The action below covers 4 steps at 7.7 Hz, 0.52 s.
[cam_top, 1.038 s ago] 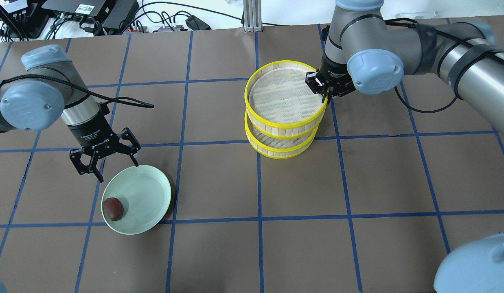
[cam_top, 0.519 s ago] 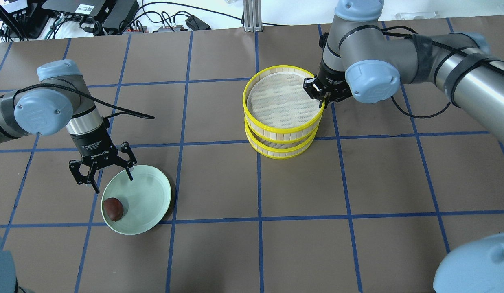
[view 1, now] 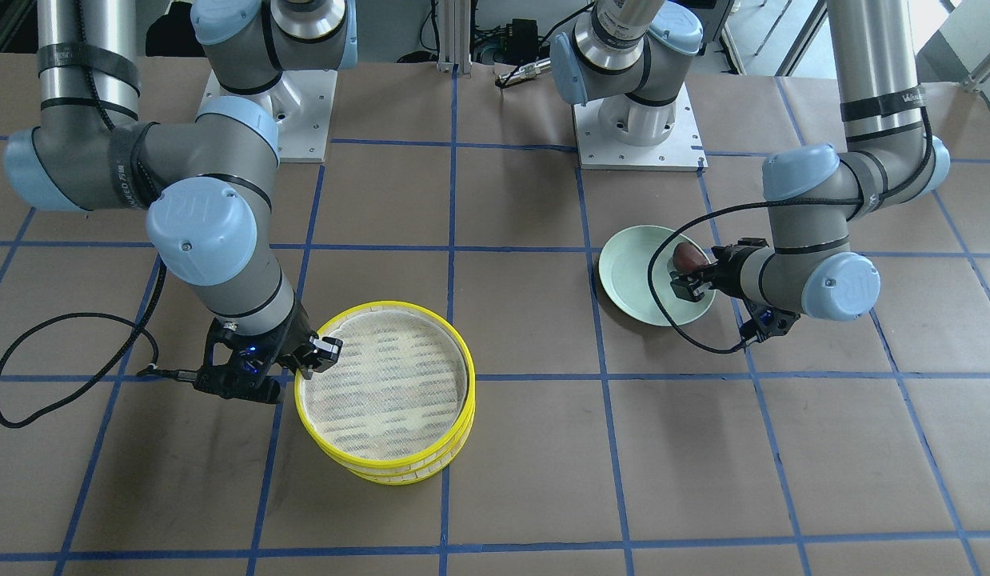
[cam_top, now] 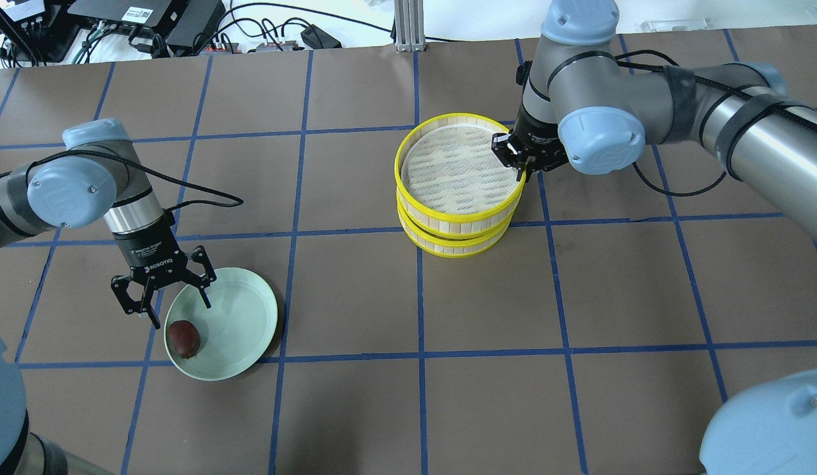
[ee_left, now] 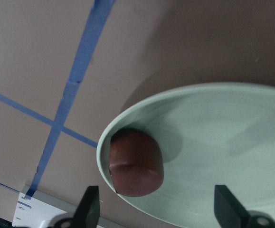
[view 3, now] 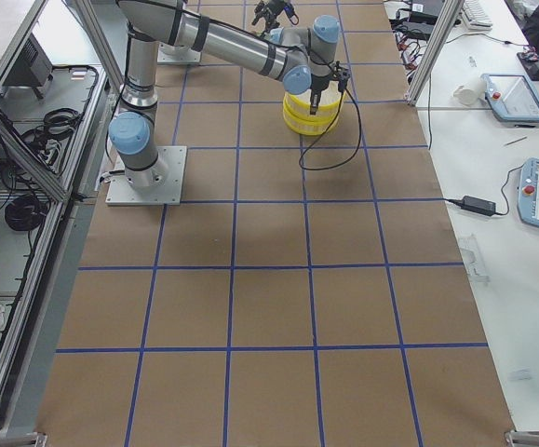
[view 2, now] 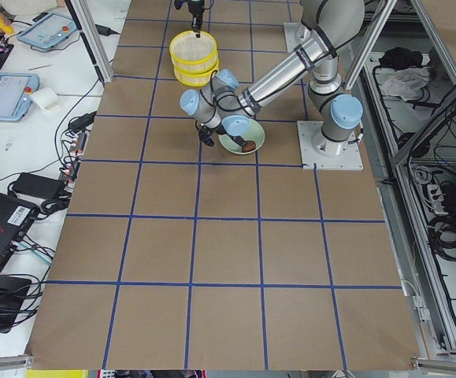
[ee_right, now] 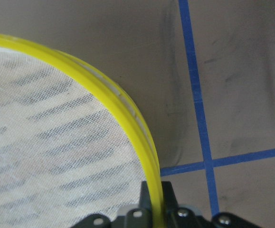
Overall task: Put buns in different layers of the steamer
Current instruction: 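Lower the left gripper onto the brown bun and close it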
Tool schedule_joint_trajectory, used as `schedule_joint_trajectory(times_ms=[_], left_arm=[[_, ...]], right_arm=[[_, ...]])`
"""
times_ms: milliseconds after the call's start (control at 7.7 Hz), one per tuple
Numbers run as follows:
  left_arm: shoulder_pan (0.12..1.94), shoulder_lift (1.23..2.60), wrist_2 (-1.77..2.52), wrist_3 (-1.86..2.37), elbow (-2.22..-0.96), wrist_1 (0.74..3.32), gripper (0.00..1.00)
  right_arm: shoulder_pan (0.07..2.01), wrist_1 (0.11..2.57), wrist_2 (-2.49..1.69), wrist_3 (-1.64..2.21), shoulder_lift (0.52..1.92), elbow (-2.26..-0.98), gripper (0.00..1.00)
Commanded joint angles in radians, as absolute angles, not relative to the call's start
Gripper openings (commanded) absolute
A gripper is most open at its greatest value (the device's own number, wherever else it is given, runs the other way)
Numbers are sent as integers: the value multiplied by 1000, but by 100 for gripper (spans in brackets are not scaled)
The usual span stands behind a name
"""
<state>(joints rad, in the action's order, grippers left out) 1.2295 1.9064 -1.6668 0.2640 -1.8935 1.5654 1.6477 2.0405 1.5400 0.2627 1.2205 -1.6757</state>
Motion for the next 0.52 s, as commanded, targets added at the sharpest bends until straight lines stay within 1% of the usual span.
schedule_joint_trajectory(times_ms=[0, 389], left_arm=[[1224, 1913, -1669, 264, -1930, 1566, 86], [1221, 1922, -1741, 264, -1931, 1566, 84]], right_arm=[[1647, 2040, 1539, 262, 1220, -1677, 0], [1647, 2037, 1537, 262, 1213, -1677, 0]])
